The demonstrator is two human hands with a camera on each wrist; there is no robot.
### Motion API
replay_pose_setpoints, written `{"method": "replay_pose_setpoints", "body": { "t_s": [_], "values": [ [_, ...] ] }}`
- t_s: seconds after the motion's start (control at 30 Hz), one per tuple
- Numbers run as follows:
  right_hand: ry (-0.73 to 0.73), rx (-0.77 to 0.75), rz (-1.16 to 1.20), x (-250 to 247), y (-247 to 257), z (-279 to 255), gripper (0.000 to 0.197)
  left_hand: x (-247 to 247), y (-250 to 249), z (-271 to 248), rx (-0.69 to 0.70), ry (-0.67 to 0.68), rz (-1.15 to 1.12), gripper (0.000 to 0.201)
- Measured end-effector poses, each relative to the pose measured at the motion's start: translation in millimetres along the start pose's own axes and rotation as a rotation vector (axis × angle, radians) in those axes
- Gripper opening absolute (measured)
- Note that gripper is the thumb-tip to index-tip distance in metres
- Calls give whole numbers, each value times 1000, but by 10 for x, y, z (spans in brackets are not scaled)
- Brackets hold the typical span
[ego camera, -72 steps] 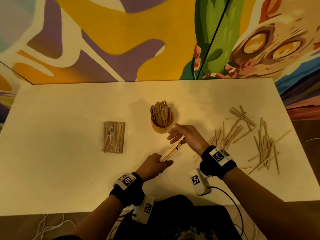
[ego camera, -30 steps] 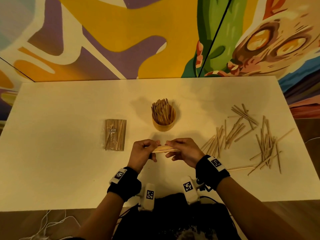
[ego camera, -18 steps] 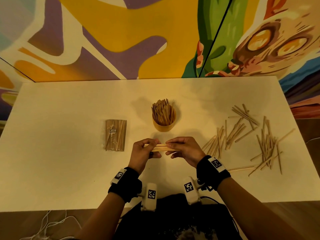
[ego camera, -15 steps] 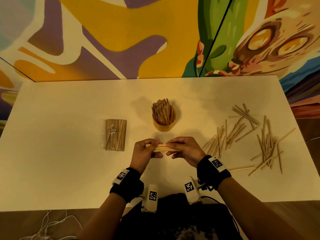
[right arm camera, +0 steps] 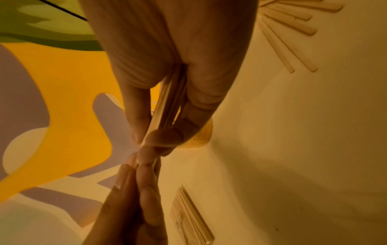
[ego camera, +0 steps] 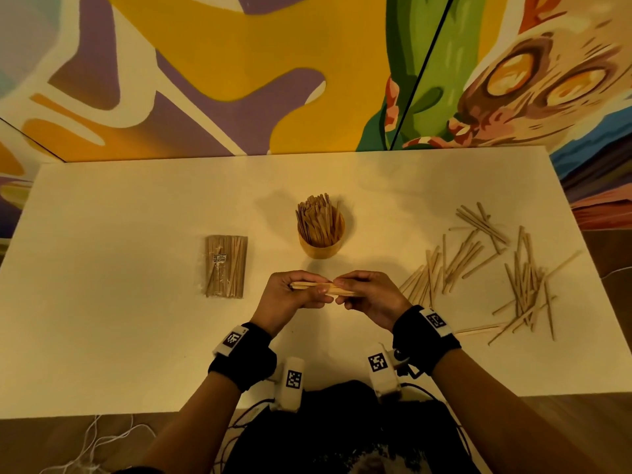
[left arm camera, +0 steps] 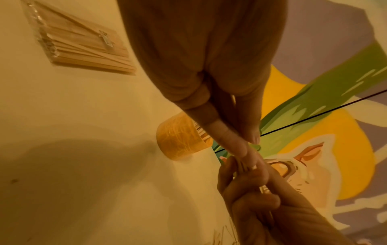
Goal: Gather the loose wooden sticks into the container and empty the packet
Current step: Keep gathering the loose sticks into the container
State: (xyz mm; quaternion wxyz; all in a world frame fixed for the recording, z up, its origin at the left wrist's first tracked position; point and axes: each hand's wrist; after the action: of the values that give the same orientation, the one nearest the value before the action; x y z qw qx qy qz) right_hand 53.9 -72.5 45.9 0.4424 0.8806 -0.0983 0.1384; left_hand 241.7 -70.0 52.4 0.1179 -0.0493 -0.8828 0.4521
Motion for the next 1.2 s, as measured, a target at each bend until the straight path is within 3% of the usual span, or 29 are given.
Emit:
{"method": "replay_pose_setpoints", "body": {
  "t_s": [0.17, 0.37, 0.53, 0.63, 0.83, 0.97, 1.1, 1.2],
  "values": [
    [-39, -28, 77, -57, 77, 5, 20, -47, -217, 128, -7, 29, 41, 14],
    [-145, -40, 225, -339, 184, -35, 31, -322, -652, 384, 75, -99, 111, 16],
    [-148, 8, 194, -670, 172, -187, 28, -463, -1020, 663, 138, -174, 381, 16],
    [-173, 36, 128, -914, 114, -321, 26, -408, -1144, 823, 91, -168, 663, 8],
    [-253, 73, -13, -1437, 9, -632, 28, -121, -1094, 1094, -64, -50, 1078, 8],
    [-300, 107, -89, -1796, -47, -798, 26, 73, -876, 1168, 33, -50, 1145, 7],
    [-359, 134, -128, -2150, -97, -943, 23, 170, -650, 1183, 141, -167, 1215, 18],
    [-394, 166, -190, -2411, -152, -1026, 21, 188, -609, 1181, 194, -221, 1219, 15]
  ]
}}
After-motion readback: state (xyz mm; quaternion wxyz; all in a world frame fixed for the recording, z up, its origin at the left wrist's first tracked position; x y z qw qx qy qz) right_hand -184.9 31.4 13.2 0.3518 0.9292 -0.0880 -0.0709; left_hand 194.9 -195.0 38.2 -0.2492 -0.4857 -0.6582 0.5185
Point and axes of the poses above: each hand's wrist, its own z-axis towards the middle knuckle, its own x-axis out of the palm, y = z × x, and after that the axes turned 8 degrees about -x, right-handed
